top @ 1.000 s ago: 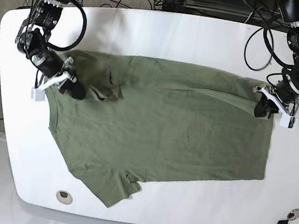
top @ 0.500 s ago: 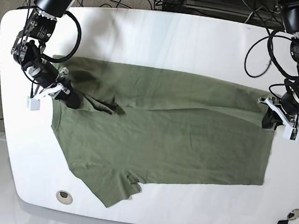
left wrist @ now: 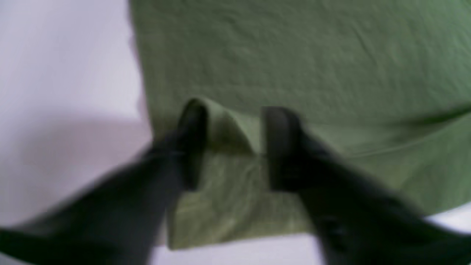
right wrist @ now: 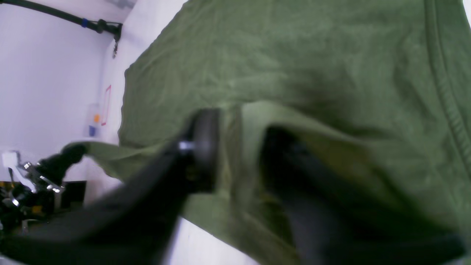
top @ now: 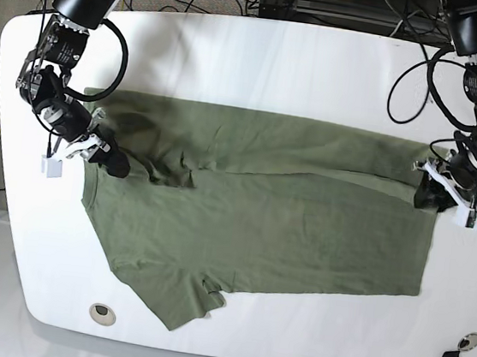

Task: Fold the T-shirt properly
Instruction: 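Open both grippers and raise them off the folded edge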

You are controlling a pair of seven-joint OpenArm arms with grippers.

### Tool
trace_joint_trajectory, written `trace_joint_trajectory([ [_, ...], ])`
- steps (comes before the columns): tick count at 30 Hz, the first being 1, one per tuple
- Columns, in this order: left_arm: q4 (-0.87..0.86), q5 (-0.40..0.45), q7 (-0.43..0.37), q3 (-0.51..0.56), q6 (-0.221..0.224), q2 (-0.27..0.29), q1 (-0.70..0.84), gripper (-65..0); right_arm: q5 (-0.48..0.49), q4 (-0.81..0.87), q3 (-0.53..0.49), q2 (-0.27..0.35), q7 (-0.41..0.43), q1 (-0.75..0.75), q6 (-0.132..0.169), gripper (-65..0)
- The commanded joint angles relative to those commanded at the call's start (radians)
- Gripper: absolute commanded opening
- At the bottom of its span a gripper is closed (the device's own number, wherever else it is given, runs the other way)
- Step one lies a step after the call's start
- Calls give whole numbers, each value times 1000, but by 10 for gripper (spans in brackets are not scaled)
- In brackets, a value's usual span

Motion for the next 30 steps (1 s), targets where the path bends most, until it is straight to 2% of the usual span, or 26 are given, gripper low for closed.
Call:
trace_joint_trajectory([
  [2, 0, 51, 0, 0, 3, 2, -11, -264, 0, 0, 0, 3, 0, 0, -2, -184],
  [3, 6, 77, -8, 0, 3, 3, -14, -258, 0, 2, 0, 14, 0, 0, -2, -168],
  [8, 38, 147, -121, 0, 3, 2, 14, -260, -21, 44, 0, 71, 0, -25, -2, -168],
  [13, 106, 175, -250, 2, 3, 5, 106, -260, -273, 269, 0, 69, 2, -83, 6, -167],
  [16, 118, 175, -313, 3, 3, 6, 164, -260, -440, 385, -44, 63, 11, -135, 11, -167],
  [22, 117, 175, -436, 3, 3, 6, 258, -260, -720, 491, -129, 48, 218, -288, 12, -167],
  [25, 110, 175, -497, 3, 3, 6, 290, -258, -769, 480, -135, 46, 327, -351, 12, -167],
  [28, 110, 175, -509, 3, 3, 6, 301, -258, -813, 446, -133, 46, 427, -391, 11, -167],
  [30, 110, 175, -509, 3, 3, 6, 302, -260, -833, 413, -133, 46, 460, -397, 11, -167],
])
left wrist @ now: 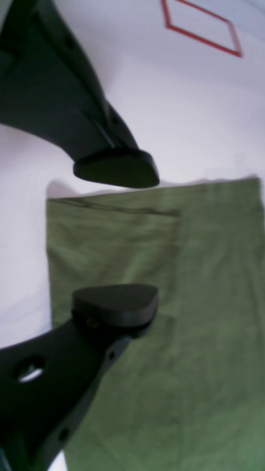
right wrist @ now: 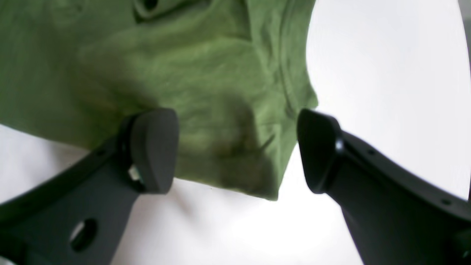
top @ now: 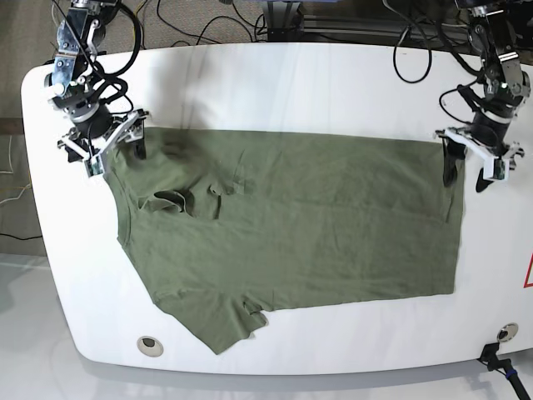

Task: Fold the T-shirt properly
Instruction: 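Open both grippers and raise them off the folded edge, then grasp the folded shirt edge again with both grippers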

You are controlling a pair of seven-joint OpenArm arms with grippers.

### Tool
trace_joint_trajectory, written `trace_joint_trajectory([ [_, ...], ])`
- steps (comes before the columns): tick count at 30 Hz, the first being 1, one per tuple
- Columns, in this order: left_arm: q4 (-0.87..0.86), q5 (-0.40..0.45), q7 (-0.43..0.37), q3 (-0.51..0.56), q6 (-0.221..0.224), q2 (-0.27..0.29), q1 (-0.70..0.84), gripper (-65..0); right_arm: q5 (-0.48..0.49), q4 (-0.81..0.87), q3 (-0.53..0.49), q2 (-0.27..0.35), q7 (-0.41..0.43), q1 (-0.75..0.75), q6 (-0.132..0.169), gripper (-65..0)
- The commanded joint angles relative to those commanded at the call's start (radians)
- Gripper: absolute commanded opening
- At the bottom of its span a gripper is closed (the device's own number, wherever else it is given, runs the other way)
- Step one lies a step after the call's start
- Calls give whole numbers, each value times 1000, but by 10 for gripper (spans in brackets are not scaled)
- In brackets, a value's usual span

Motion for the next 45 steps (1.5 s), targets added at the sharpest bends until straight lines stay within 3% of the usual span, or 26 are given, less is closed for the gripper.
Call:
trace_joint_trajectory([
  [6, 2, 0, 0, -2, 0, 0, 20, -260, -5, -147, 3, 6, 117, 2, 2, -167],
  [21, 2, 0, 0, -5, 0, -3, 44, -260, 3, -382, 5, 25, 269, 21, 2, -176],
  [23, 2, 2, 2, -5, 0, -5, 44, -258, 5, -385, 5, 21, 273, 21, 2, -239],
  [28, 2, 3, 3, -61, 0, -2, 58, -260, 5, -385, 5, 17, 273, 25, 0, -617],
  [29, 2, 3, 3, -69, 0, -2, 60, -260, 5, -385, 5, 15, 273, 29, 0, -650],
  [37, -9, 3, 3, -68, 0, 2, 92, -260, 5, -385, 5, -6, 273, 29, 0, -650],
  [45, -186, 0, 3, -48, 0, 2, 51, -257, 5, -385, 3, -6, 273, 26, 0, -650],
])
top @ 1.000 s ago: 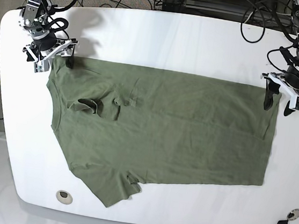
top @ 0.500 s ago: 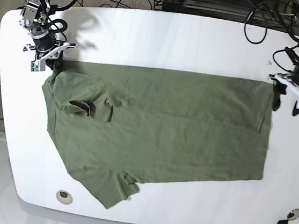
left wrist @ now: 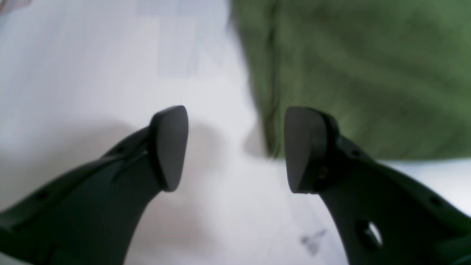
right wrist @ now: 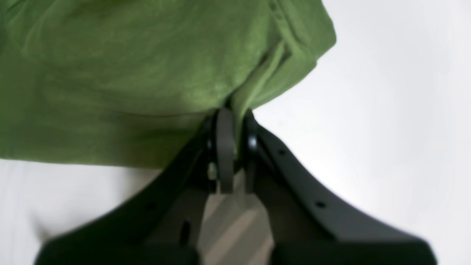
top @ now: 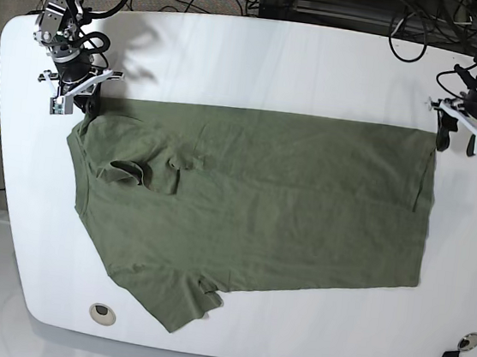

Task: Fold the T-shirt properly
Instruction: 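Grasp the folded shirt edge again with both grippers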

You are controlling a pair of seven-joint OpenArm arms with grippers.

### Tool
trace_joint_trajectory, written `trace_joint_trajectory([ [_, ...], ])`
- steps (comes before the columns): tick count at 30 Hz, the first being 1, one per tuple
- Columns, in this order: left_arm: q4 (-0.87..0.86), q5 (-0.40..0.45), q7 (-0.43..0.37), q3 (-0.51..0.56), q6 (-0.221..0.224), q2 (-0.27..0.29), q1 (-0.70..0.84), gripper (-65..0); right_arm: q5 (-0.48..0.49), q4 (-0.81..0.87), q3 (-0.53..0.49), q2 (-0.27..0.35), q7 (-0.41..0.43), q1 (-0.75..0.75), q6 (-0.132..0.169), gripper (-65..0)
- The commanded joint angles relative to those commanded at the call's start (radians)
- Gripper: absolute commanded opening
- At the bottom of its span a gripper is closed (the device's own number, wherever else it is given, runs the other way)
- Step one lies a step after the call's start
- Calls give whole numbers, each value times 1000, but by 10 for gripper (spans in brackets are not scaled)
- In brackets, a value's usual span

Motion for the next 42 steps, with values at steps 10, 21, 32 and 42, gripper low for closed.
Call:
trace_joint_trajectory([
  [10, -43, -3, 0, 80, 0, 0, -32, -256, 0, 5, 0, 0, 0, 0, 0, -650],
  [21, -46, 0, 0, 109, 0, 23, -29, -258, 0, 6, 0, 0, 0, 0, 2, -650],
  [32, -81, 0, 2, 106, 0, 23, -31, -261, 0, 6, 0, 0, 0, 0, 2, -650],
  [42, -81, 0, 2, 107, 0, 23, -34, -507, 2, 5, 0, -2, 0, 0, 2, -650],
])
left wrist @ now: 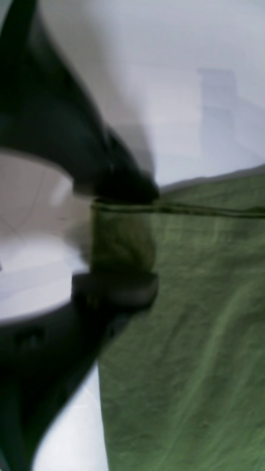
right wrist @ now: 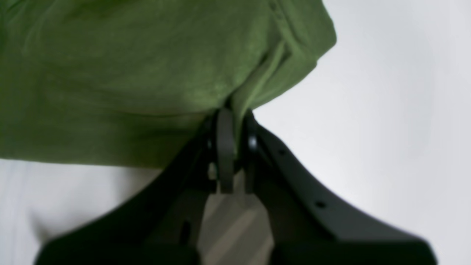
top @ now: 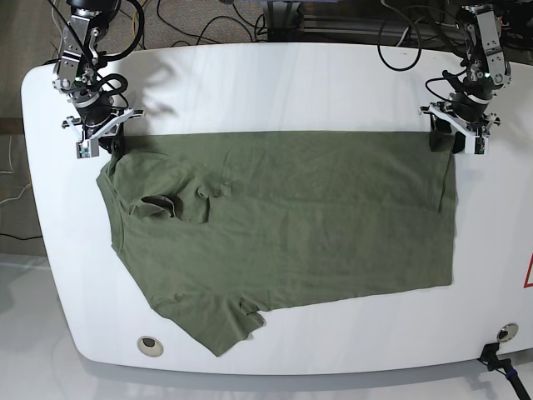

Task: Fold the T-shirt properly
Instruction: 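Grasp the folded shirt edge again with both grippers, then drag the shirt toward the arms' base with both grippers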

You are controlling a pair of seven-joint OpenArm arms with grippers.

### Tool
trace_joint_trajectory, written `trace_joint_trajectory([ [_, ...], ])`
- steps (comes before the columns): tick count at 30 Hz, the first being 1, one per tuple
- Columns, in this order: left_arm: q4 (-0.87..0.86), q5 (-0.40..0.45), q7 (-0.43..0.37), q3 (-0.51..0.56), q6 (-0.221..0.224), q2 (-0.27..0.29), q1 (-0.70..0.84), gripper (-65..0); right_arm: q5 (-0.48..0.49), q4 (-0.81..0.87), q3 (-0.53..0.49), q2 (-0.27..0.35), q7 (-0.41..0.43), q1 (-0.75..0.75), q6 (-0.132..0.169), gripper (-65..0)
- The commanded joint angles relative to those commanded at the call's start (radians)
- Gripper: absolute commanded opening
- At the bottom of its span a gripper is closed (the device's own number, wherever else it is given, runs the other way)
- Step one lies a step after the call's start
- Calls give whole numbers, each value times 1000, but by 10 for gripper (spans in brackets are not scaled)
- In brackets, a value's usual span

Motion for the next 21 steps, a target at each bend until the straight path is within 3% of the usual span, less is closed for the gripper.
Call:
trace_joint_trajectory([
  [2, 0, 0, 0, 2, 0, 0, 0, -631, 0, -2, 0, 0, 0, 0, 0, -650],
  [3, 0, 0, 0, 2, 0, 0, 0, -650, 0, -2, 0, -6, 0, 0, 0, -650],
  [14, 5, 0, 0, -3, 0, -9, 66, -650, -2, 107, 2, -60, 0, -127, -2, -650],
  [18, 6, 0, 0, -20, 0, -44, 124, -650, -2, 167, 2, -74, -2, -222, -8, -650],
  [21, 37, 0, 0, -20, 0, -55, 193, -650, -2, 213, 60, -107, -2, -290, -2, -650],
])
